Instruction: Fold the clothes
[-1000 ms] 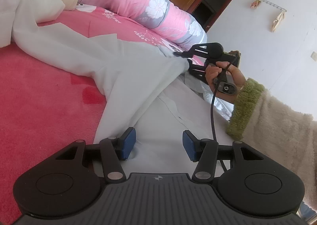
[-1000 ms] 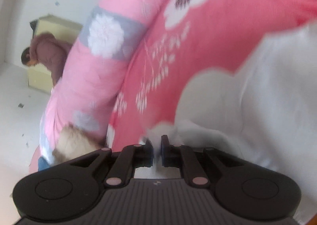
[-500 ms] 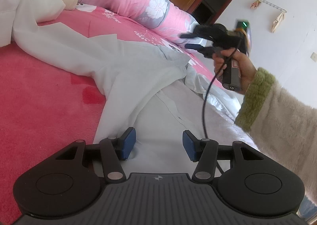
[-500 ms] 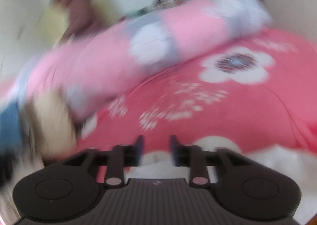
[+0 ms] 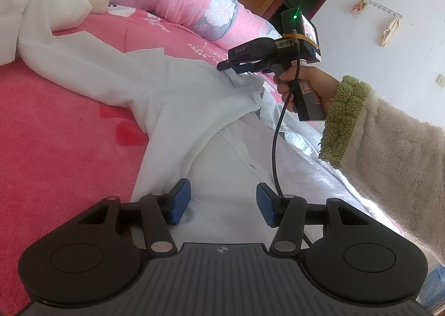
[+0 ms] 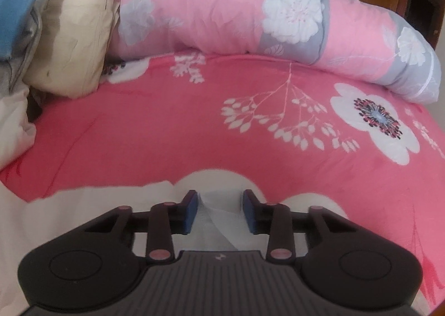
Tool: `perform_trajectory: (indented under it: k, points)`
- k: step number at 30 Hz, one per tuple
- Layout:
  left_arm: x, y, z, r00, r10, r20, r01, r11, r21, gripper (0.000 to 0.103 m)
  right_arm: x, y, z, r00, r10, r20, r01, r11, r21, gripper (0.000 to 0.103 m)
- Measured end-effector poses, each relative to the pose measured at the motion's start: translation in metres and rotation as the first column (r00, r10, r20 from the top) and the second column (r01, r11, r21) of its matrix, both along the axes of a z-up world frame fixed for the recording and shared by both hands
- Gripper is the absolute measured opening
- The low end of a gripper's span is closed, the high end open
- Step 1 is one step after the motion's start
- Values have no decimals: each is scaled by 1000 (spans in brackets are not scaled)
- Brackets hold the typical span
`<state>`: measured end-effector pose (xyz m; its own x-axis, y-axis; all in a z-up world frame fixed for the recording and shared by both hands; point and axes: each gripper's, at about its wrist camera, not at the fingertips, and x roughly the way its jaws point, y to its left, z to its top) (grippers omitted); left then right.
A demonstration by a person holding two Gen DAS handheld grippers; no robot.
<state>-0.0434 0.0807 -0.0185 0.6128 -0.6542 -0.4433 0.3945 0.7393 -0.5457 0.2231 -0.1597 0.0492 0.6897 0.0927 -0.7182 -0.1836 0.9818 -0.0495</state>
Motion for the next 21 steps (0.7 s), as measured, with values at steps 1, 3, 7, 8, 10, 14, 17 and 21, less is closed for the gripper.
perform_trajectory:
  k: [1,3,7,8,10,14,17,21]
  points:
    - [0,0,0,1000,0,0,0,1000,0,52,0,0,-1,1000,2,-7,-2,1000,1,36]
    - [0,0,0,1000,1,0,-1,1000,1,52,-3,-4,4,1000,-5,4,5,998,57,36]
    - [0,0,0,1000,1,1,-1,1000,3,52,-10,-3,13,1000,20,17,-22,995,93,37]
    - [0,0,0,1000,1,1,-1,1000,3,52,-10,0,10,999,33,1,-33,998,54,37]
    - [0,0,0,1000,1,1,-1,1000,3,52,-8,6,3,999,31,-28,-32,999,-26,36]
    - [1,0,0,1000,1,1,-1,1000,3,52,-4,-5,-4,999,-27,-38,27,1000,-16,9]
    - [1,-1,0,1000,2,1,-2,1000,3,52,-6,-18,2,998,-60,-8,60,995,75,3]
    - [1,-1,0,1000,3,1,-3,1000,3,52,-7,-56,11,987,-160,-16,156,927,342,2]
